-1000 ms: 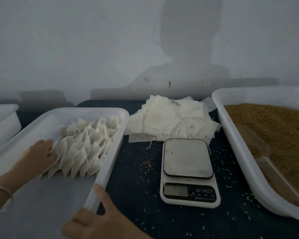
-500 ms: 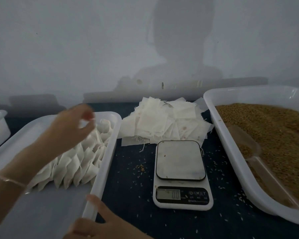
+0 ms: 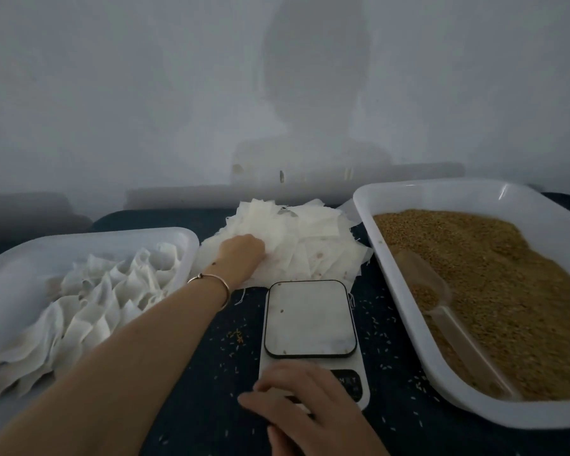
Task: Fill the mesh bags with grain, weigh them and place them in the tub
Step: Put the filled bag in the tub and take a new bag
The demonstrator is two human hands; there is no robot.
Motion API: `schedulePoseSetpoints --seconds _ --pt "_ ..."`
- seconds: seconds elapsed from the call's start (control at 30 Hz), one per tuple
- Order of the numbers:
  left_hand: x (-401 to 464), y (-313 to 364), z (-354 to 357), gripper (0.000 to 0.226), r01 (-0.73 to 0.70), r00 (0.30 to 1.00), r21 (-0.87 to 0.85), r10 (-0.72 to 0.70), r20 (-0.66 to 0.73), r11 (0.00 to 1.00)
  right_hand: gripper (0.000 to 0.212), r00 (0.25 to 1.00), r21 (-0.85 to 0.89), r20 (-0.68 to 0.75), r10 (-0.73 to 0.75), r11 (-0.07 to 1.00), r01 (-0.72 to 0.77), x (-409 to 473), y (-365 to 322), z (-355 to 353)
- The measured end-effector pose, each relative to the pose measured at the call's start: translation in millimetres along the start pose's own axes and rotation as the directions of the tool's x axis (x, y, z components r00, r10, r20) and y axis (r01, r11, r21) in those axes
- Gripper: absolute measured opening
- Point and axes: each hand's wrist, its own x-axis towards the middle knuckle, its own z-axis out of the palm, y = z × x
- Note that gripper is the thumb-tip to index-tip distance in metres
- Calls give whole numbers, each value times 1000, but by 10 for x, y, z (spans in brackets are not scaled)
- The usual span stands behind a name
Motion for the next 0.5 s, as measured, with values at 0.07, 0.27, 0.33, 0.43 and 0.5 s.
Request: schedulePoseSetpoints --seconds 0.07,0.27,0.33,0.43,0.5 --pt "-5 -42 -8 26 12 999 -29 -13 -37 999 29 997 21 -45 66 998 -65 -46 55 -43" --pt "-146 -68 -177 24 49 997 -139 -57 -53 989 32 993 68 -66 102 993 -98 -88 -15 50" --pt "-215 -54 -361 24 85 962 -328 -164 -221 941 29 993 89 -58 103 991 -98 -110 -19 50" --pt "-285 -8 -703 38 51 828 -826 -486 -279 561 34 983 142 -60 171 977 -162 -158 12 20" --pt "-393 135 -869 30 -95 760 -974 -618 -204 205 45 965 228 -56 255 945 -236 -164 42 -38"
